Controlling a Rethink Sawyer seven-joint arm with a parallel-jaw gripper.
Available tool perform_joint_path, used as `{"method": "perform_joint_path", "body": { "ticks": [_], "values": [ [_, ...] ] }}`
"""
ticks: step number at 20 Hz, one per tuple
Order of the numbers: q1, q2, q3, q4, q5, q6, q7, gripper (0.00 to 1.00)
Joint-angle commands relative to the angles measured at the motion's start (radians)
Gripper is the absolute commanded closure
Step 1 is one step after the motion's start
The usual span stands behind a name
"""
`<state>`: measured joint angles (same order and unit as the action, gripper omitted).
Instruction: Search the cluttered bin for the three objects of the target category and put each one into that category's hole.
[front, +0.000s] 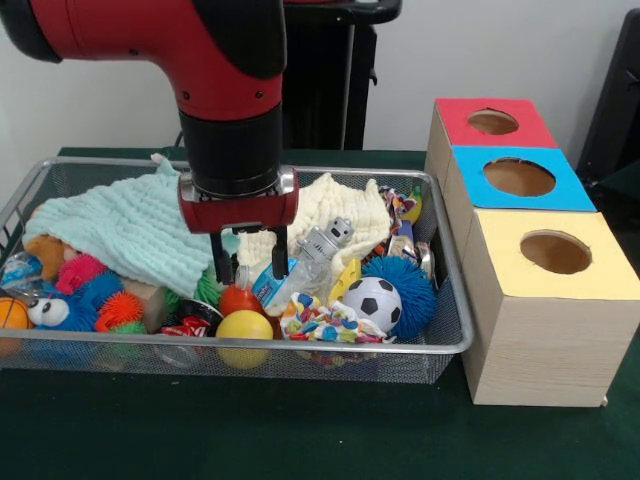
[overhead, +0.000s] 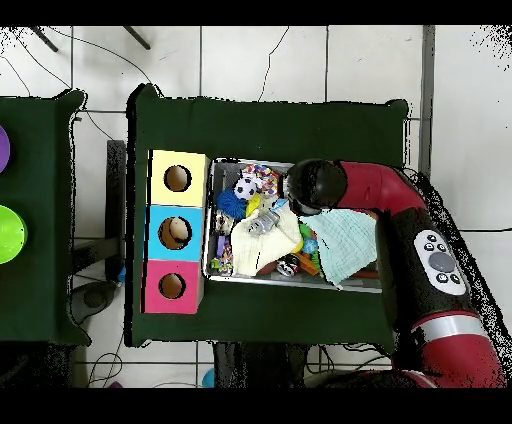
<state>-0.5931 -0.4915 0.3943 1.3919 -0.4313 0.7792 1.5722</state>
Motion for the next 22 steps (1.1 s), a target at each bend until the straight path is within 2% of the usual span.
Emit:
{"method": "perform_joint_path", "body": {
  "ticks": [1,11,22],
  "values": [
    [-0.049,0.062,0.098,0.014,-0.029,0.079,-0.254,0.0],
    [-0.087,0.103,0.131,0.03,-0.025,0.104,-0.249,0.0],
    [-0.103,0.14,0.155,0.032,-0.016,0.211,-0.28,0.0]
  ]
}}
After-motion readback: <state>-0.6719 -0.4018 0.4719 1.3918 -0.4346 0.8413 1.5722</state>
